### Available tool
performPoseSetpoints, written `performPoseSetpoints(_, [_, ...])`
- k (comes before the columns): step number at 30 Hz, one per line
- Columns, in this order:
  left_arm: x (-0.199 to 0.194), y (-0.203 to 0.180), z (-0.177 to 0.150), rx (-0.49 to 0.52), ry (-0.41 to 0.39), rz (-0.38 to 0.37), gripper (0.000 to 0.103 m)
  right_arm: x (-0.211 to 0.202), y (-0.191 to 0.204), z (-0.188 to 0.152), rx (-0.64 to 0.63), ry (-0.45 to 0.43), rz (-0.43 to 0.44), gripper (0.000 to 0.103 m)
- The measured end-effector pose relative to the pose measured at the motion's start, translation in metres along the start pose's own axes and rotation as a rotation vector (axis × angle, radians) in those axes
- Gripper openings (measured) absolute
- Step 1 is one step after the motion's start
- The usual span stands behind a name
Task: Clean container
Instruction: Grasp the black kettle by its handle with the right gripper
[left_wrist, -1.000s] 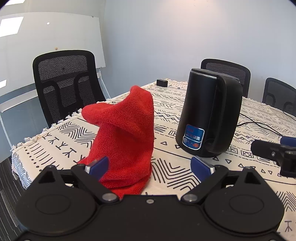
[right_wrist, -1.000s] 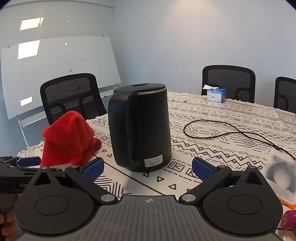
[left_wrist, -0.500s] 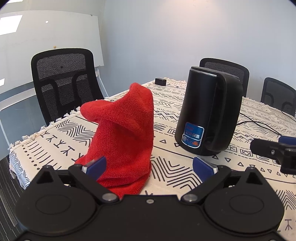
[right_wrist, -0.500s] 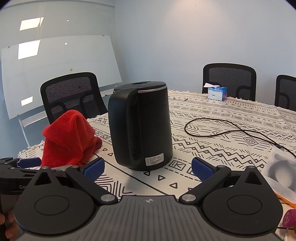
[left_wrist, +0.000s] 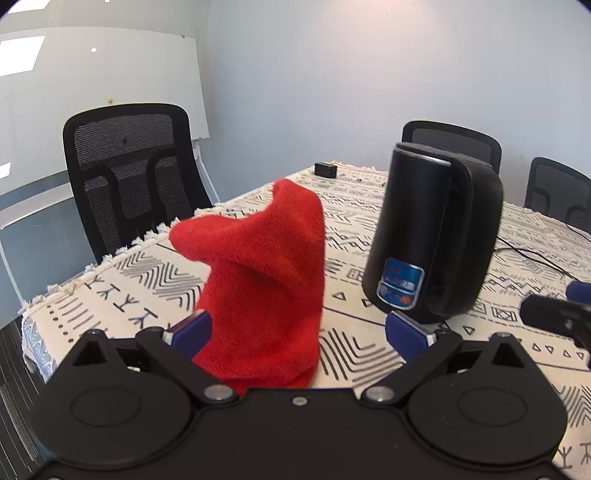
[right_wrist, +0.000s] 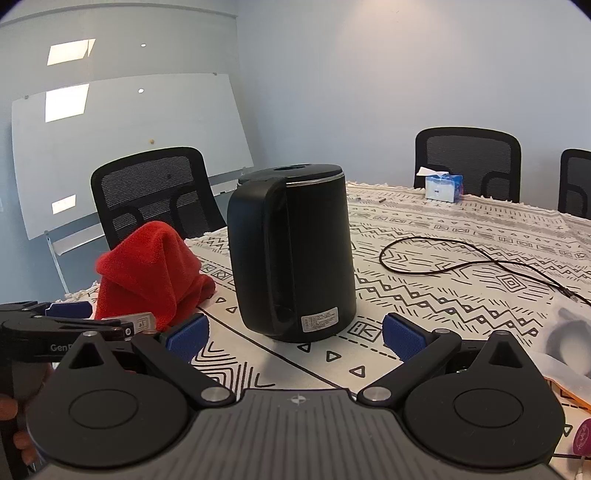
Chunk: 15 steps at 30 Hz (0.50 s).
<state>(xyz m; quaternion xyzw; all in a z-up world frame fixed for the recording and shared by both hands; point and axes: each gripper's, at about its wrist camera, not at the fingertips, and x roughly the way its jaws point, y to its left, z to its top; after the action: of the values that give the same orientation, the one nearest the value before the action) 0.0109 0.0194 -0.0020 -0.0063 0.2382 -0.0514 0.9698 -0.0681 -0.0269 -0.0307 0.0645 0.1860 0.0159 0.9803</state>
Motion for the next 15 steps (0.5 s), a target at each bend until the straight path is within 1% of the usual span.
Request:
performPoseSetpoints(4, [0.009,0.011,0.008,-0.011,-0.019,0.003,0.103,0.002,0.004,0.004,-0.008,0.002,0.024,0.100])
performPoseSetpoints(9, [0.032,0.024,0.017,-0.021,0.000,0.028,0.103,0.013,0.011,0.017,-0.012,0.012,0.024,0.099])
performPoseSetpoints(11, [0.044,0.028,0.020,-0.024,0.018,0.041,0.103,0.022,0.018,0.025,-0.035,0.007,0.009,0.098])
performPoseSetpoints(15, [0.056,0.032,0.023,-0.029,0.031,0.048,0.103,0.038,0.029,0.036,-0.046,-0.029,-0.022,0.097])
